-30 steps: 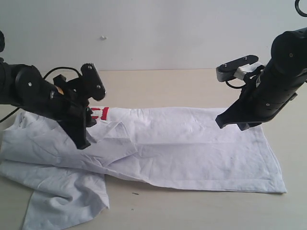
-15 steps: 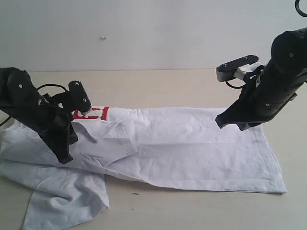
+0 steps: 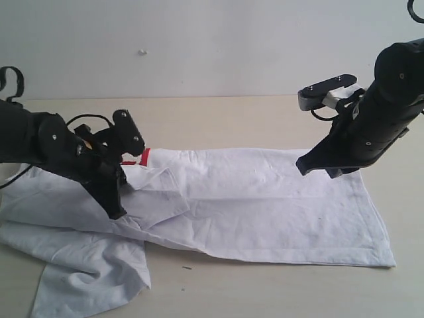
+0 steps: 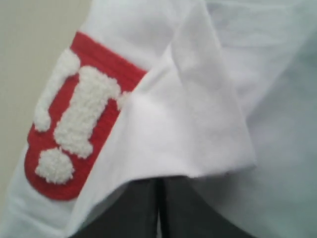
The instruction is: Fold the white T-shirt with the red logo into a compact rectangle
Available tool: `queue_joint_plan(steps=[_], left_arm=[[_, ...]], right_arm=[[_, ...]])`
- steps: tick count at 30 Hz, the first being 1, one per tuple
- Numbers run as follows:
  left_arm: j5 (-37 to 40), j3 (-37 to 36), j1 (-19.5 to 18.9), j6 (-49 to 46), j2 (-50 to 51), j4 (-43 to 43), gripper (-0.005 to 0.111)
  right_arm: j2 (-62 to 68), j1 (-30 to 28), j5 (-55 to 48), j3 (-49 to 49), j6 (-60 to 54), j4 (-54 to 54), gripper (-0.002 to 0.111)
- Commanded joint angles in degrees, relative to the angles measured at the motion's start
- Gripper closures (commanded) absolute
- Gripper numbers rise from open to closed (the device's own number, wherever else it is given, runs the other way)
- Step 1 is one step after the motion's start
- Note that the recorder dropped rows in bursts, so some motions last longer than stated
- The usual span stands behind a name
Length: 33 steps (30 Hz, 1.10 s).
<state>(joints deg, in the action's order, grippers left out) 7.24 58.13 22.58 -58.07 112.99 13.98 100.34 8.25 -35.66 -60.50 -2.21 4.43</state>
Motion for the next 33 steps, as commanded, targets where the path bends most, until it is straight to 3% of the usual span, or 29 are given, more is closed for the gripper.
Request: queue_joint_plan(steps=[1, 7, 15, 20, 24, 26, 30, 33], left_arm=[[-6.5, 0.1, 2.9, -0.1, 1.2, 0.5, 0.107], [-20.0, 0.4, 3.5, 3.4, 1.5, 0.7, 0.107], [-16.8, 2.3, 0.6, 4.8, -1.4, 7.7, 0.107], [4.3, 2.3, -2.0, 4.2, -7.7, 7.7, 0.107], [29.2, 2.3, -2.6, 1.2, -11.4, 7.8, 0.107], [38.0, 2.3, -2.6, 1.6, -12.3, 8.4, 0.107], [48.6, -0.3, -2.5, 1.6, -14.6, 7.7, 0.106], [49.5, -4.3, -2.5, 4.0, -17.2, 5.1, 0.092]], right_arm=[[-0.6, -0.2, 0.8, 0.2, -0.1, 0.0, 0.108], [-0.6, -0.2, 0.6, 0.2, -0.1, 0.0, 0.108], [-0.6, -0.2, 0.5, 0.2, -0.1, 0.0, 0.108], [-0.6, -0.2, 1.0, 0.2, -0.3, 0.0, 0.108], [-0.6, -0.2, 1.0, 0.2, -0.3, 0.0, 0.108], [-0.6, -0.2, 1.0, 0.2, -0.3, 0.0, 0.108], [-0.6, -0.2, 0.1, 0.2, -0.3, 0.0, 0.108], [-0.6, -0.2, -0.3, 0.2, -0.2, -1.2, 0.108]])
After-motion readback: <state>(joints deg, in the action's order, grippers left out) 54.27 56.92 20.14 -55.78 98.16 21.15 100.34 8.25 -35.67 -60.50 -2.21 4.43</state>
